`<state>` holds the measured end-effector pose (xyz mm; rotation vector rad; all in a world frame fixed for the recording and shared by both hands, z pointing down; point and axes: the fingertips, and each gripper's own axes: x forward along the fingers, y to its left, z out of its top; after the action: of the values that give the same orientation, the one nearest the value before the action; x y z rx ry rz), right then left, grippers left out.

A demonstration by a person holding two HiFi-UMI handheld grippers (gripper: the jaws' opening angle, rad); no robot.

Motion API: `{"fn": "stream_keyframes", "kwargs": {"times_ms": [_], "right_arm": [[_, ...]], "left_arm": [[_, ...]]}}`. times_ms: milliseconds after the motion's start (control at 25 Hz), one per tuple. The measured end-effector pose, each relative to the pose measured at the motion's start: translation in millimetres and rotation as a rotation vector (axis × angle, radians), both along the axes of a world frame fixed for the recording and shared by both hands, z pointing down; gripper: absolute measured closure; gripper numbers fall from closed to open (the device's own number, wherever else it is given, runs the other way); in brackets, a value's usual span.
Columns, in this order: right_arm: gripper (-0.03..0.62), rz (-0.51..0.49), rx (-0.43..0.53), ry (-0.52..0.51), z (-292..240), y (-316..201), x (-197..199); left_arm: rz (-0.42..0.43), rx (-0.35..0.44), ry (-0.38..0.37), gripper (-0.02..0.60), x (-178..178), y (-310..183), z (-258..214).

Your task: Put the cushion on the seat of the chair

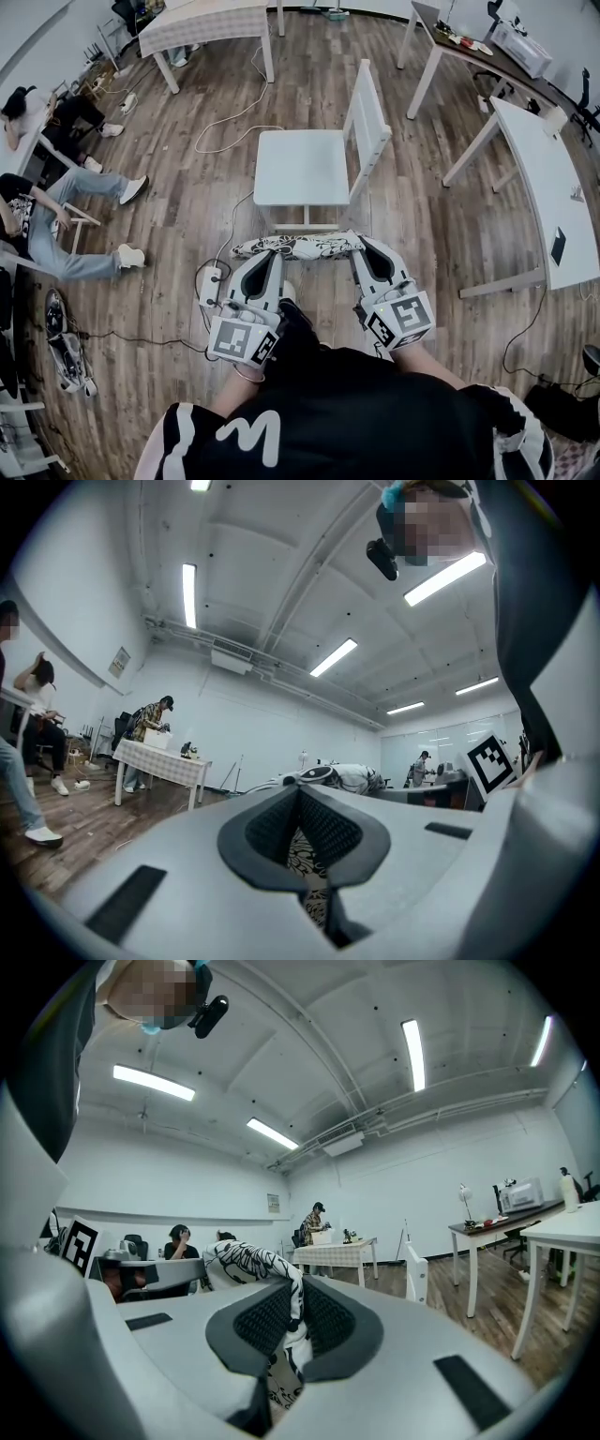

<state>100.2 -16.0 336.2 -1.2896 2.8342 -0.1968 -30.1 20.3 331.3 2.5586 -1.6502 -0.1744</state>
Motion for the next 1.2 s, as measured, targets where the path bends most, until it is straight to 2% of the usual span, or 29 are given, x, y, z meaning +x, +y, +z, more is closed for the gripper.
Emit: {"fn": "stream_keyframes", "kwargs": {"times_ms": [600,1200], "right_arm": [[0.563,0.057,-0.021,0.016,-4.1,-105.7,-42.9],[0.563,0.12,-0.018,0.005,-6.5,-173.3,-75.4]], "left_arm": [[0.058,-0.01,0.006,0.578,-45.8,-119.7,-8.7],[0.126,-0.002,0.007,0.578,-80.4,-196.9,-12.5]]}}
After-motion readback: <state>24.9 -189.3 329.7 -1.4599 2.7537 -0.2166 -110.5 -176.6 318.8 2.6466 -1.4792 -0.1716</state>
